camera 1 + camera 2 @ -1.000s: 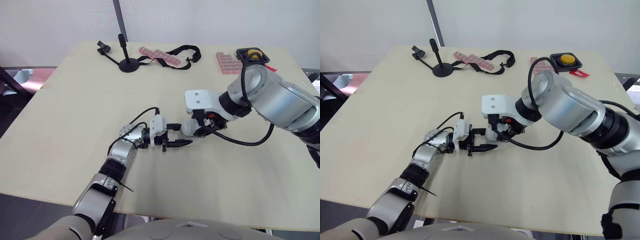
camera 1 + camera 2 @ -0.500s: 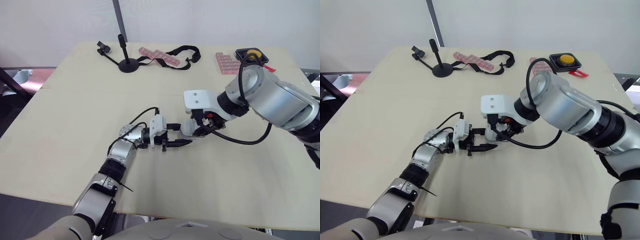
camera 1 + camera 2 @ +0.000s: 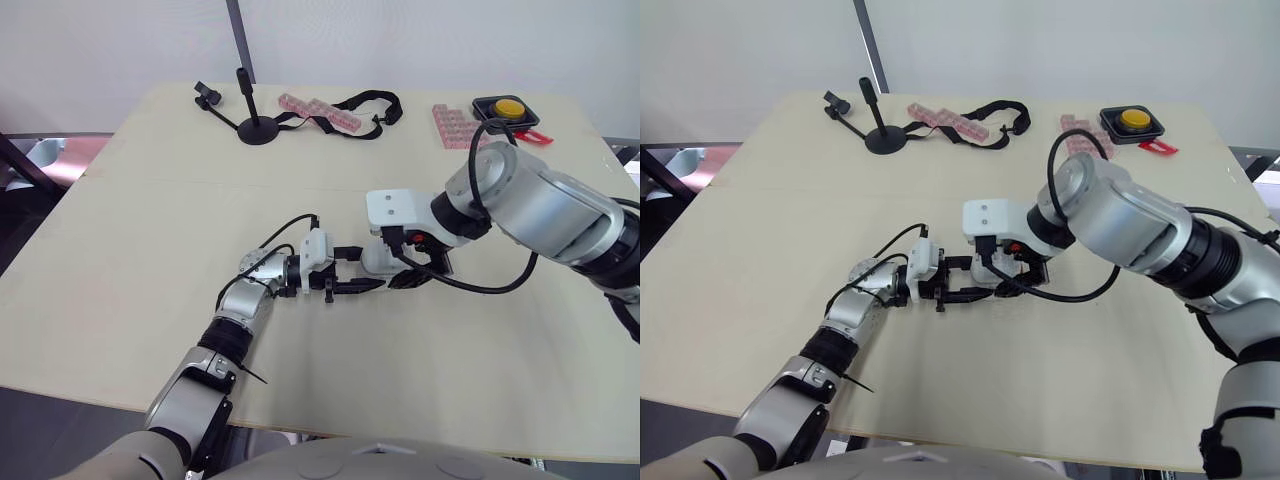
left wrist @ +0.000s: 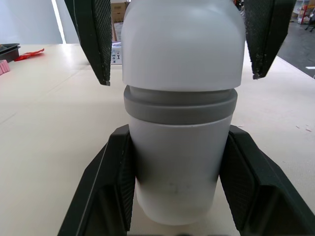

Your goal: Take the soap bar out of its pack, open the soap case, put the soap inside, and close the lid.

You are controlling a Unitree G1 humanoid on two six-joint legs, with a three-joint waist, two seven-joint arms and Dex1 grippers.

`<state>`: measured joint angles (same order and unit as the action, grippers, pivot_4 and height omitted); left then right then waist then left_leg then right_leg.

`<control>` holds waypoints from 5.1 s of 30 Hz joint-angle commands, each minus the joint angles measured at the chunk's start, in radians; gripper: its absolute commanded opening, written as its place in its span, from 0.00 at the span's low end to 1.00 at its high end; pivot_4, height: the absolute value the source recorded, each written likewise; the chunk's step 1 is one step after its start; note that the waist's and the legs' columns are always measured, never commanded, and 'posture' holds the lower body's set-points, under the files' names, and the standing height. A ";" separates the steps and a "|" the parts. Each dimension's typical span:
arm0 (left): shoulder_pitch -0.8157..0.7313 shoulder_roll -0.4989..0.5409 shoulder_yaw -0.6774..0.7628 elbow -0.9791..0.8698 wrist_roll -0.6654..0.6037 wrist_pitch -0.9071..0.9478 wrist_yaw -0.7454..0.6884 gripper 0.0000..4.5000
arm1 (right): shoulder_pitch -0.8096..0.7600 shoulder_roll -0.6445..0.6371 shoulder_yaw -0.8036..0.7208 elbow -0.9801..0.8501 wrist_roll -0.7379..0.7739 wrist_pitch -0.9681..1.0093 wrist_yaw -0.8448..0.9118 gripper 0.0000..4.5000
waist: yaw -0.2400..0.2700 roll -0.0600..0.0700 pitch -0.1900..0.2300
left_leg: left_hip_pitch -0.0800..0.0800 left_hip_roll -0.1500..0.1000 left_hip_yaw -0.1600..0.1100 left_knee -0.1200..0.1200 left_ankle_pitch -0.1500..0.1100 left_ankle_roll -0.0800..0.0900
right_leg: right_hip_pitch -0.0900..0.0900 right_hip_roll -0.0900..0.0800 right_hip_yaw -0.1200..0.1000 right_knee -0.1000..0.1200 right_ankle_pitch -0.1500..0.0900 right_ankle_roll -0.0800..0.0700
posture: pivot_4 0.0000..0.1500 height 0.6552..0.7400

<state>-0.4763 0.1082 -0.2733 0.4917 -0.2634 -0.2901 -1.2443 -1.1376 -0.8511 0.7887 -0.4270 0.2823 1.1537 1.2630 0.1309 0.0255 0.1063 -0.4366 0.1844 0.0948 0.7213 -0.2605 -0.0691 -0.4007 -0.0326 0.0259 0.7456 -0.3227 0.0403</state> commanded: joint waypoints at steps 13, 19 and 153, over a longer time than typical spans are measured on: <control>0.008 0.016 0.005 -0.034 0.001 0.018 -0.001 0.41 | 0.241 -0.239 -0.164 -0.072 0.018 -0.034 -0.012 0.98 | 0.008 0.000 0.000 | -0.001 0.000 0.000 0.000 0.000 0.000 | 0.000 0.000 0.000 -0.002 0.000 0.000 | 1.00 0.72; 0.012 0.025 0.007 -0.054 -0.005 0.030 -0.008 0.41 | 0.527 -0.253 -0.432 -0.021 0.097 -0.095 -0.089 0.98 | 0.006 0.000 0.000 | -0.001 0.000 0.000 -0.001 -0.001 -0.001 | 0.002 0.001 0.001 -0.006 0.000 0.000 | 1.00 0.72; 0.007 0.201 0.171 -0.559 -0.537 1.522 0.290 0.41 | 1.221 0.228 -0.930 0.358 0.237 -1.294 0.028 0.99 | -0.055 0.001 -0.002 | -0.008 -0.004 0.000 0.007 -0.005 0.018 | -0.001 -0.012 -0.018 -0.008 -0.003 -0.005 | 1.00 0.72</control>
<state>-0.4464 0.3204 -0.1548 -0.0361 -0.7328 1.1545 -0.9801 0.0858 -0.6245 -0.1268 -0.0569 0.5048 -0.1249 1.2880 0.0761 0.0268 0.1045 -0.4447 0.1805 0.0949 0.7285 -0.2653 -0.0512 -0.4014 -0.0449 0.0083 0.7375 -0.3254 0.0355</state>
